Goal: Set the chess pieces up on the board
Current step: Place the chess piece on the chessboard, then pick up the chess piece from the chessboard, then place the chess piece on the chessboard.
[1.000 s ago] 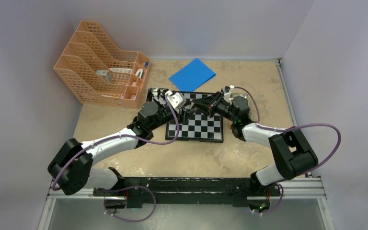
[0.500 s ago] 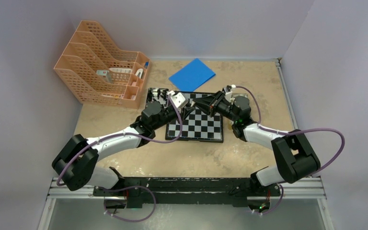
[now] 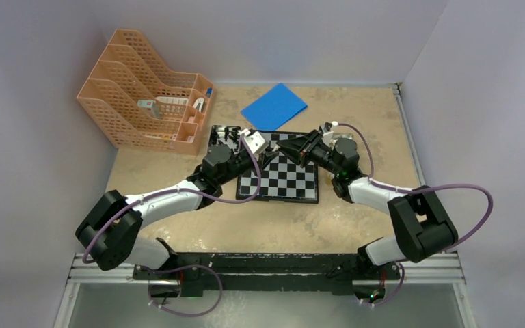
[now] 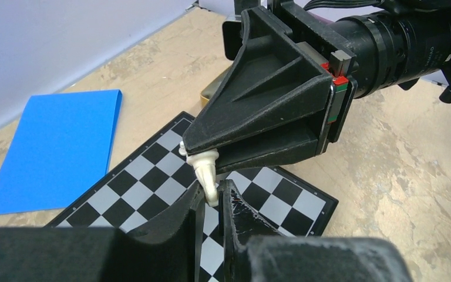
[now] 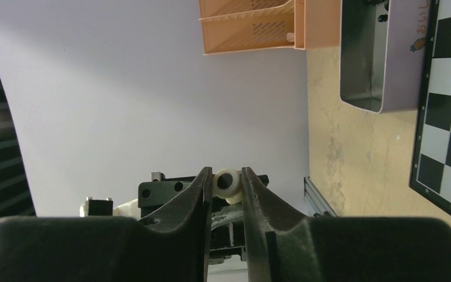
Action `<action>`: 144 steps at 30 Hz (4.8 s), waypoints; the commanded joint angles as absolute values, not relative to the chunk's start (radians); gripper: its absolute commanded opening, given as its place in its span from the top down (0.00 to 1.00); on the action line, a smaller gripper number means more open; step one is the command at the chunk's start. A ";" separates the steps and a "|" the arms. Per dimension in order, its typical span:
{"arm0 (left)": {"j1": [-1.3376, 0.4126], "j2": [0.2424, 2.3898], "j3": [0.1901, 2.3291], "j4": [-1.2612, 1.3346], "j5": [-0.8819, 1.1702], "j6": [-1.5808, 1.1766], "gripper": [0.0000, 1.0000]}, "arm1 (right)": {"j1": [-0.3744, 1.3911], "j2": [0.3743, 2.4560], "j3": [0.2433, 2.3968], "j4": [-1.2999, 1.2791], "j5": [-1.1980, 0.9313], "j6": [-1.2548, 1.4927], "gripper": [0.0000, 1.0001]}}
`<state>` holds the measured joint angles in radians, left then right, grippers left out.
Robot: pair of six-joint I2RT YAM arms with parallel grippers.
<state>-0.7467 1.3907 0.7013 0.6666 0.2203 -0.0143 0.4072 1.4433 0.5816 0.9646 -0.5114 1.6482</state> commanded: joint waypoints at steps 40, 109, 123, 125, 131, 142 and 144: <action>-0.554 1.835 1.674 -0.787 0.315 -0.159 1.00 | 0.325 0.981 0.652 0.253 -0.252 0.644 0.43; -0.547 2.160 1.851 -0.571 0.149 -0.081 0.90 | 0.326 0.958 0.708 0.173 -0.189 0.572 0.02; -0.534 2.186 1.898 -0.538 0.032 -0.095 1.00 | 0.326 0.966 0.719 0.173 -0.182 0.563 0.02; -0.530 2.213 1.941 -0.568 0.020 -0.095 1.00 | 0.326 0.967 0.719 0.172 -0.178 0.561 0.02; -0.522 2.239 1.960 -0.574 0.031 -0.101 1.00 | 0.326 0.974 0.724 0.172 -0.173 0.554 0.02; -0.503 2.278 1.976 -0.602 0.040 -0.101 1.00 | 0.326 0.976 0.729 0.167 -0.164 0.546 0.02; -0.502 2.279 1.976 -0.605 0.039 -0.101 1.00 | 0.327 0.977 0.730 0.167 -0.164 0.546 0.02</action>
